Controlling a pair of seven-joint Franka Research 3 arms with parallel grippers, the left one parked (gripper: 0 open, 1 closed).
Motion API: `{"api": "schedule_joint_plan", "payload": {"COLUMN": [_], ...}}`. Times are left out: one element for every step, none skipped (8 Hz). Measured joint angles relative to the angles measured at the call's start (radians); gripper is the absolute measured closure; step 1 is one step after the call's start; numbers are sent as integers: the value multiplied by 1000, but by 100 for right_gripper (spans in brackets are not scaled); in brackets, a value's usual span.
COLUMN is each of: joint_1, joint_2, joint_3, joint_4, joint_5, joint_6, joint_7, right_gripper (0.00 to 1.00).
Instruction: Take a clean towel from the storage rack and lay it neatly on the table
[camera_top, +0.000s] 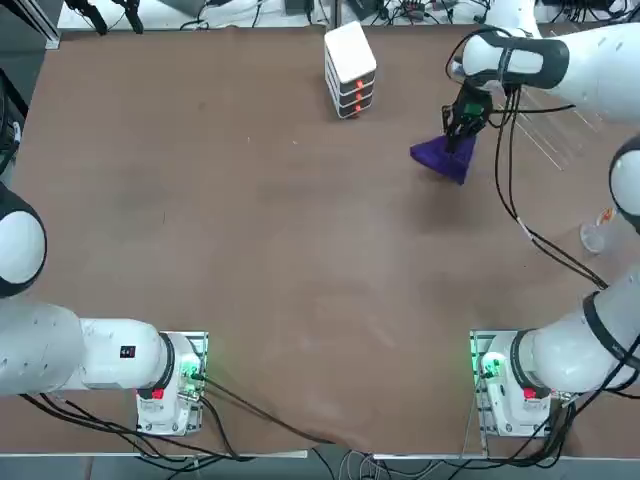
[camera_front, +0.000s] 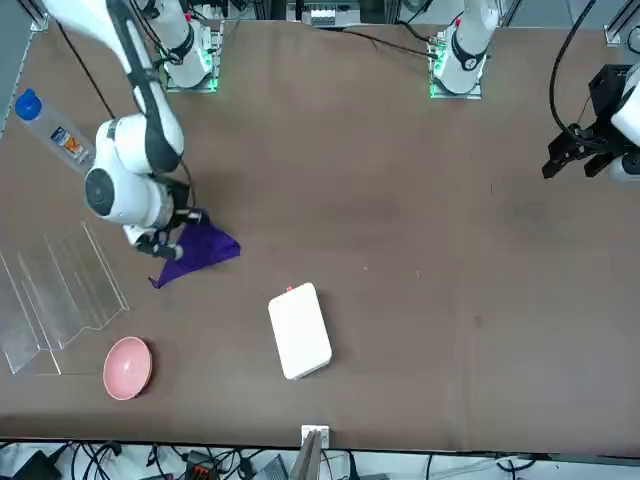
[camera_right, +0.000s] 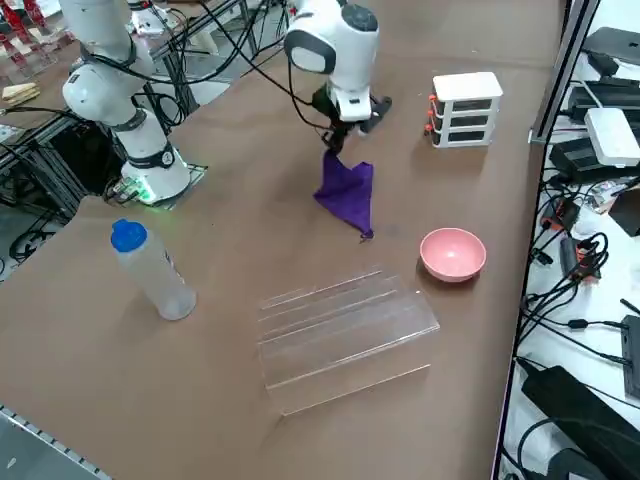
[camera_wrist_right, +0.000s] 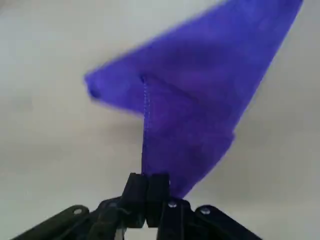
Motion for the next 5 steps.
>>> {"api": "schedule_joint_plan", "payload": {"joint_1": [1,5,12,18,28], "joint_2": [-28,-44,-49,-49,-49], "joint_3": [22,47,60,65,65], "joint_4": [-33,-66,-91,-105,-111], "joint_5": [25,45,51,53,53], "joint_6": [-22,-25,-25,-25,-25], "joint_7": [1,3,7,7,7], "right_gripper": [98,98,98,97,88]}}
